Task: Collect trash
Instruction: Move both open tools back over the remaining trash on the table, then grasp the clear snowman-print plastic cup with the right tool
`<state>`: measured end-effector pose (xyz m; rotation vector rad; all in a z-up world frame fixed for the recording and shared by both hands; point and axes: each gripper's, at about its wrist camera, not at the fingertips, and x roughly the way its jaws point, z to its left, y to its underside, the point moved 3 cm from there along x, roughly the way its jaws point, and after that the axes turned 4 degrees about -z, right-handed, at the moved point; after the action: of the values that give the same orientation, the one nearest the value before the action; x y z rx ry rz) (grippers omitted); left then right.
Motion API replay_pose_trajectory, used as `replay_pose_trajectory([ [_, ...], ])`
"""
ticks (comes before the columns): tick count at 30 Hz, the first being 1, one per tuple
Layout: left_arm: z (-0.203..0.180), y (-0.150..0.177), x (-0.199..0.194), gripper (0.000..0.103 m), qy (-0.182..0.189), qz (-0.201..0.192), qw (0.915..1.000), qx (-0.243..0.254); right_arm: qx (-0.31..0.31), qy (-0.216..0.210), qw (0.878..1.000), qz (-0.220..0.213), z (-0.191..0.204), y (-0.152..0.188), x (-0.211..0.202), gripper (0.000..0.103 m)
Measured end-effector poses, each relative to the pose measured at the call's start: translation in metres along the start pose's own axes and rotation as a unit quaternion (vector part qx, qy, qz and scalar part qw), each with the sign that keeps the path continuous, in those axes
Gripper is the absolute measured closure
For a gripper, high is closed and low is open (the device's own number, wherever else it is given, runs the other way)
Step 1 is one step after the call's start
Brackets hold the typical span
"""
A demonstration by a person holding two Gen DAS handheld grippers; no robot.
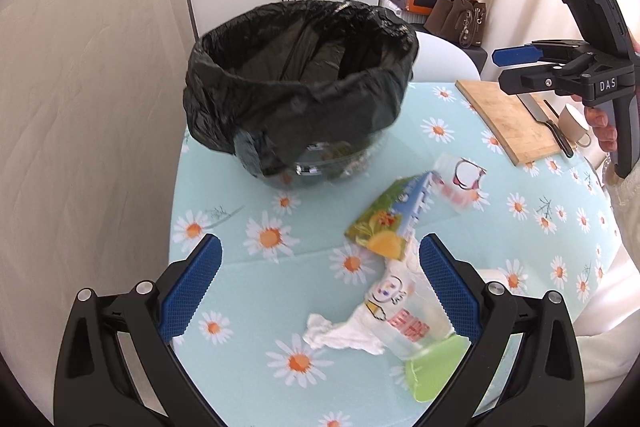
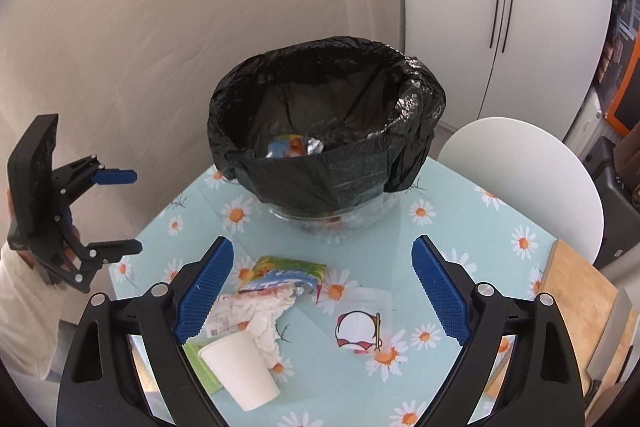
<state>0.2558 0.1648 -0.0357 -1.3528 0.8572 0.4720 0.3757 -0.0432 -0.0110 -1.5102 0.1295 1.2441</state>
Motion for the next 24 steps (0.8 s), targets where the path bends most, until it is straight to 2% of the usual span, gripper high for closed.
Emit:
replay_pose_trajectory([
  [14, -0.036, 0.047, 0.000, 0.006, 0.002, 0.024, 0.9988, -0.043, -0.009, -0.015, 0.999, 0.046, -0.004, 0.052, 0.005, 0.017],
  [21, -0.053, 0.066, 0.020, 0.006, 0.006, 0.038, 0.9971, -0.066, -0.016, -0.016, 0.997, 0.071, -0.008, 0.073, 0.021, 0.017],
  [24, -0.057, 0.071, 0.031, 0.006, 0.026, 0.043, 0.9954, -0.082, -0.018, -0.012, 0.996, 0.081, -0.011, 0.078, 0.029, 0.017],
])
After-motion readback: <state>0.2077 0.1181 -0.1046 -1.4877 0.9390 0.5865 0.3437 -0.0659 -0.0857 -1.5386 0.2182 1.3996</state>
